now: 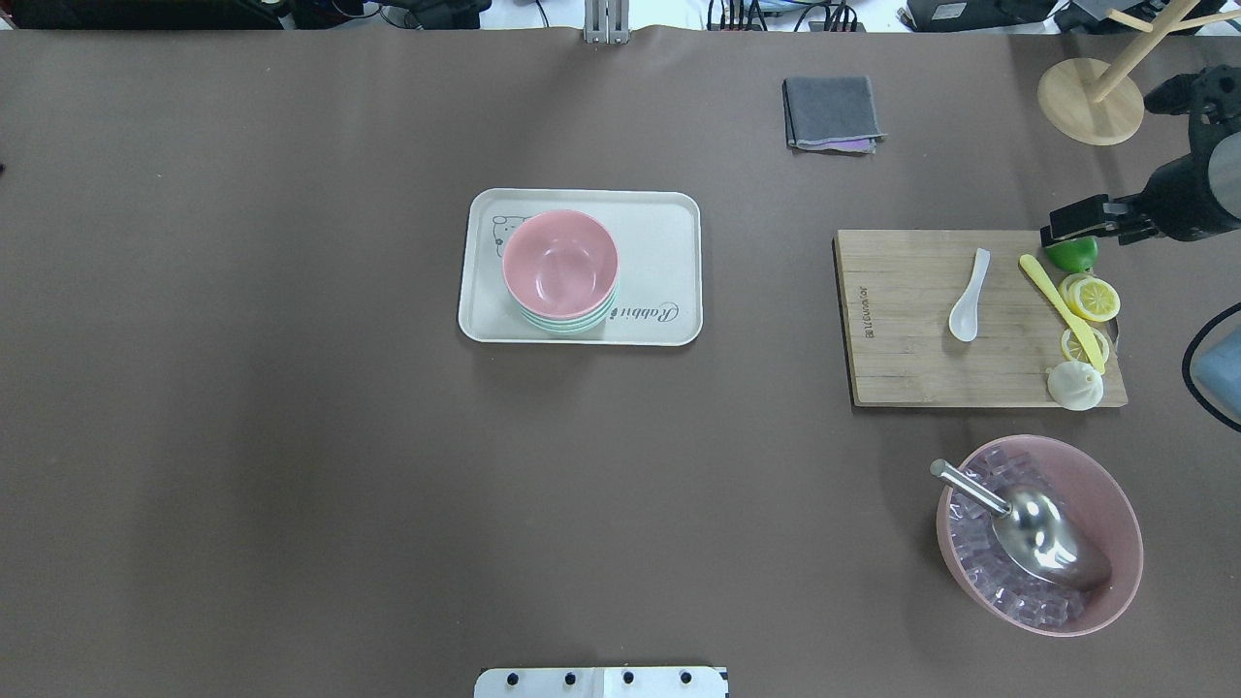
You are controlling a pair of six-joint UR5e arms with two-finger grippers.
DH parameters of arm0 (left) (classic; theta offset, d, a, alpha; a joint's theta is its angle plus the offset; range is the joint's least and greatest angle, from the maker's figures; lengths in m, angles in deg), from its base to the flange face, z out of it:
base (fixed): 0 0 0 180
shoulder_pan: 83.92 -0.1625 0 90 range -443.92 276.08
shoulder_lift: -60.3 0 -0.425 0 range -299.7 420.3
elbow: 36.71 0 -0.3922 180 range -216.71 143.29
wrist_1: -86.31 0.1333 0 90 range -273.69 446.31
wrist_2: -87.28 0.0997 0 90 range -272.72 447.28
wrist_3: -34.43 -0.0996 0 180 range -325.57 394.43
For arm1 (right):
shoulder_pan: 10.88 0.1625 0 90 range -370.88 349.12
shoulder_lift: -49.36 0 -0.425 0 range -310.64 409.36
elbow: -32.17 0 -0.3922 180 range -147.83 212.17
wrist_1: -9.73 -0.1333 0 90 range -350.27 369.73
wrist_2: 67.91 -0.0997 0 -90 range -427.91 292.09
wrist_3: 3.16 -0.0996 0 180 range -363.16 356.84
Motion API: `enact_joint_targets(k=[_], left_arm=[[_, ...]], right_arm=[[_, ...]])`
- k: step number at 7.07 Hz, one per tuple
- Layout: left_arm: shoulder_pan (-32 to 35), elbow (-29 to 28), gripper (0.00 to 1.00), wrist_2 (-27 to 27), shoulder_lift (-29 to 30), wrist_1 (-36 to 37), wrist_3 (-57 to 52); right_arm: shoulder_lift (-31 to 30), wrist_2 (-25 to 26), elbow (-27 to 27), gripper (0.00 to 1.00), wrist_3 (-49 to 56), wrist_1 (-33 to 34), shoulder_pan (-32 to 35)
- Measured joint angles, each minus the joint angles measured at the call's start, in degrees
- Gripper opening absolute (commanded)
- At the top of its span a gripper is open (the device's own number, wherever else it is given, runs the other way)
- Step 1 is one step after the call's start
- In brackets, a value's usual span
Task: Stack pink bowl on green and place spoon
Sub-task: 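Withdraw the left arm while the right gripper reaches to the white spoon, then grasp the white ceramic spoon handle with the right gripper and lift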
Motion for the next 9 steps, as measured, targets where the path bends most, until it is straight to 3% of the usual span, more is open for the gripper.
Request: enact_joint_targets(k=[2,5,9], left_arm=[[7.86,-5.33,0.99,-2.20,-2.09,2.37,-15.93],[11.82,-7.23,0.99,-2.95,-5.19,1.37,-22.57],[12.12,-7.06,0.99,-3.04,-5.93,0.57,-22.77]], right_arm=[[1.57,4.91,-1.37,0.90,-5.53,-0.04,-4.60],[6.60,10.66,-7.66,0.90,-16.64,-0.07,-9.39],[7.34,15.13,-13.12,0.61,-21.09,-5.79,-11.73]])
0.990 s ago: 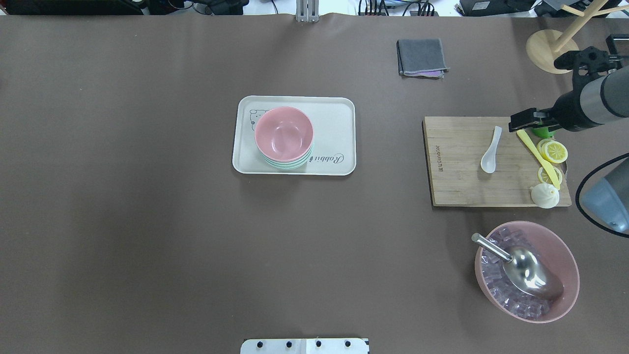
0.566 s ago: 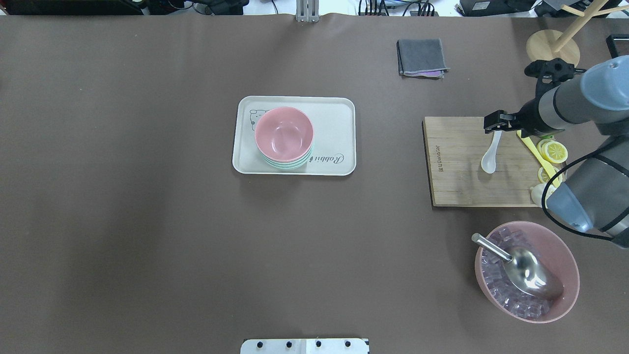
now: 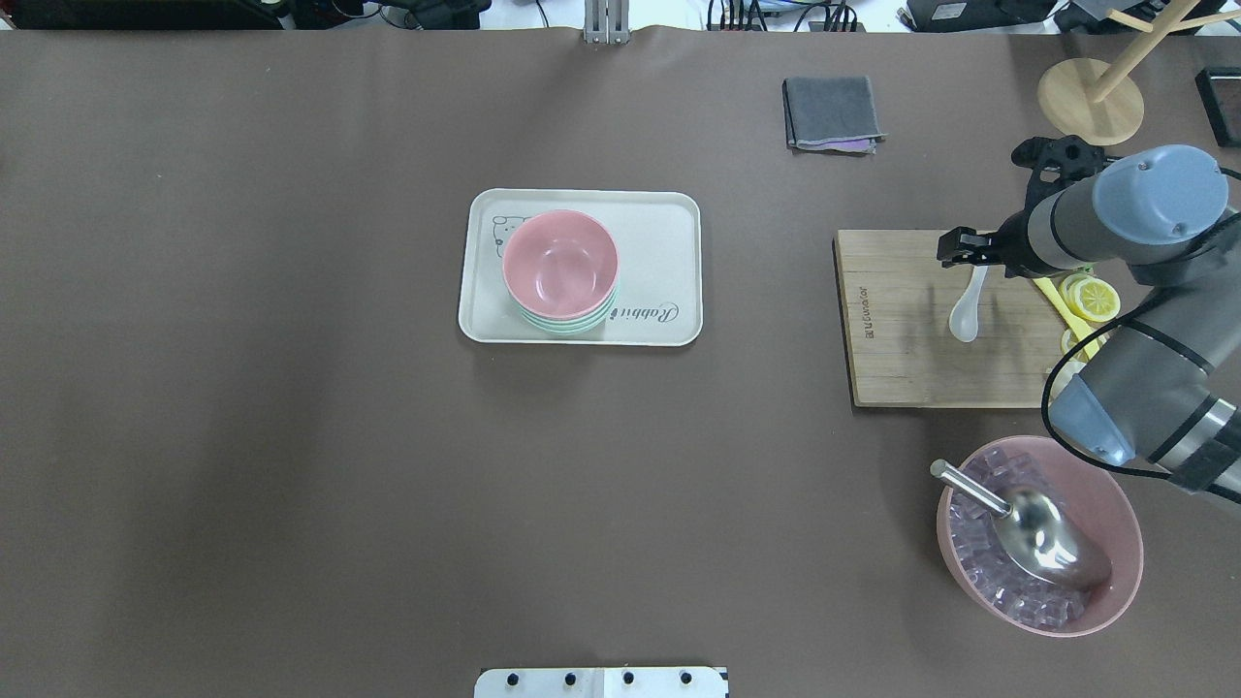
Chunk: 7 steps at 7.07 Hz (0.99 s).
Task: Stack pink bowl on green and place spoon
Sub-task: 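Grasp the white ceramic spoon handle with the right gripper and lift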
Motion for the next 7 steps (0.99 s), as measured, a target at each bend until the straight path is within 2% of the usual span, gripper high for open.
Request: enact_joint_targets(k=[1,3,4,5,6,7], left_arm=[[0.00,0.09,0.99,0.00,0.08,-0.01,0.19],[0.00,0.23,0.99,0.06,0.28,-0.01,0.54],[0.00,0.26,0.99,0.06,0.34,-0.01,0.59],[0.00,0.26,0.99,0.03,0.38,-0.01,0.61],[0.00,0.26,0.99,0.01,0.41,-0.01,0.64],[0.00,0.27,0.99,0.00,0.41,-0.01,0.66]], right_arm=[[0.00,0.63,-1.36,0.56,-0.76,-1.98,-0.30],[-0.04,1.02,-1.81,0.56,-1.20,-3.22,-0.39],[-0.20,1.04,-1.70,0.43,-1.21,-3.33,-0.37],[-0.43,1.05,-1.59,0.10,-1.22,-3.36,-0.35],[-0.57,1.05,-1.55,0.01,-1.28,-3.37,-0.31],[-0.66,1.03,-1.52,0.01,-1.33,-3.37,-0.28]])
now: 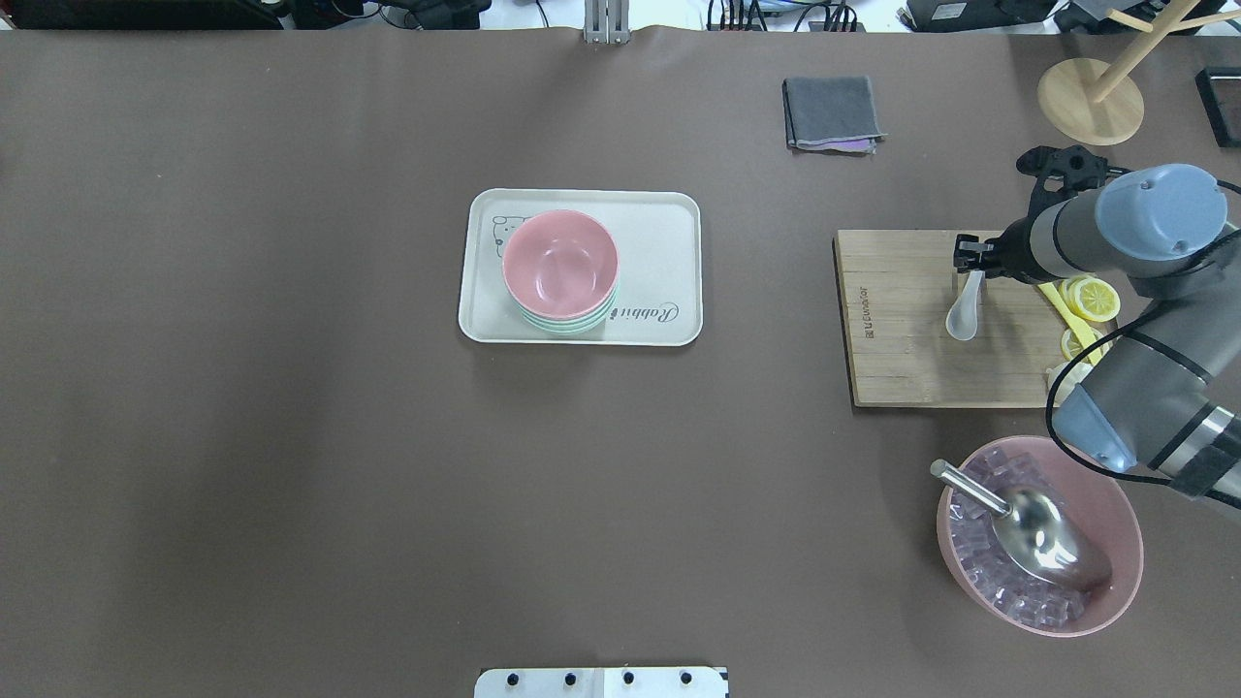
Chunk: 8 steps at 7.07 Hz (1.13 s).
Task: Stack pink bowl on green and place spoon
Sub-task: 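Grasp the white ceramic spoon handle with the right gripper and lift, then carry the white spoon with the right gripper over the stacked pink bowl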
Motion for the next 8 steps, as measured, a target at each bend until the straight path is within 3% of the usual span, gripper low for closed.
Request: enact_joint_targets(k=[5,8], left_arm=[[0.00,-0.01,0.99,0.00,0.09,0.14,0.07],[0.05,0.11,0.99,0.10,-2.09,-1.23,11.10]], right_arm=[[1.03,-0.51,3.07,0.00,-0.74,1.48,0.65],[11.87,-0.68,5.36,0.00,-7.21,15.01,1.41]])
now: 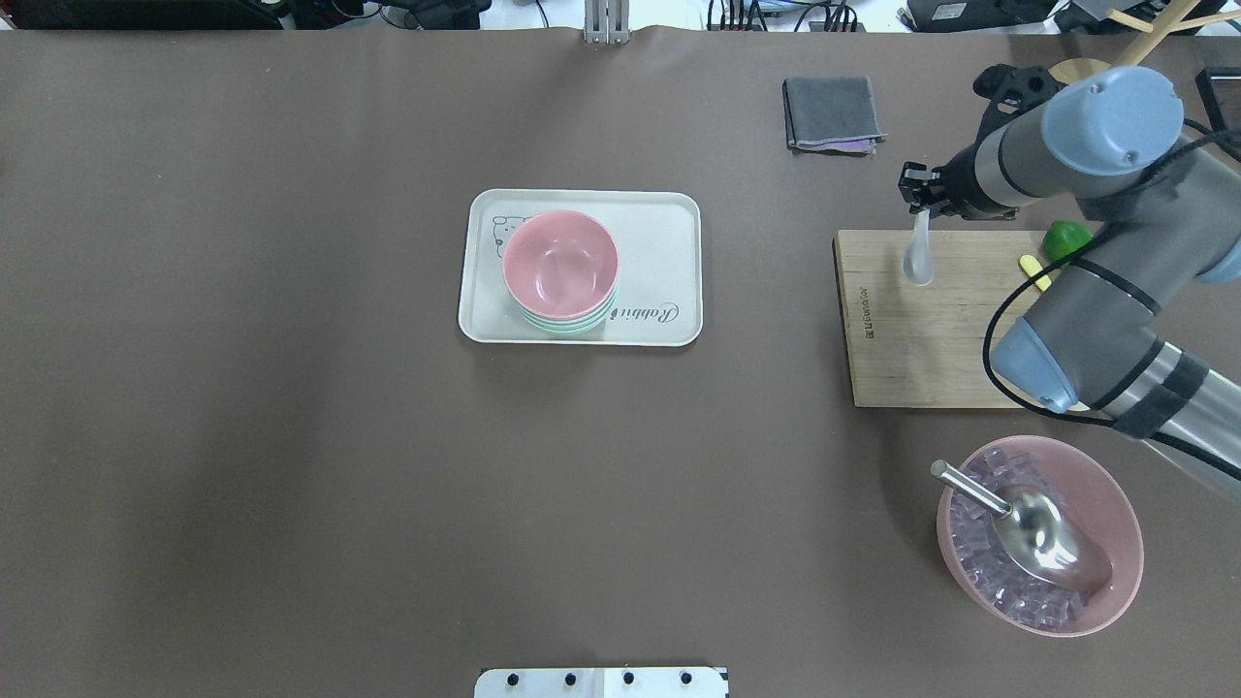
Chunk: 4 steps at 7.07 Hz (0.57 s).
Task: Stack pink bowl on green and place spoon
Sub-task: 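Carry the white spoon with the right gripper over the stacked pink bowl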
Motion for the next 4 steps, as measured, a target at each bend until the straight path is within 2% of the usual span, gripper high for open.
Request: enact_joint_targets(k=[2,4], left_arm=[[0.03,-0.02,0.99,0.01,-2.21,-3.71,5.67],[0.03,-0.05,0.99,-0.01,-2.65,-4.56,6.46]], right_arm=[[7.79,0.21,2.10,0.00,-7.39,9.88,-1.68],[16.36,2.44,1.65,0.00,-15.72,17.43,-4.93]])
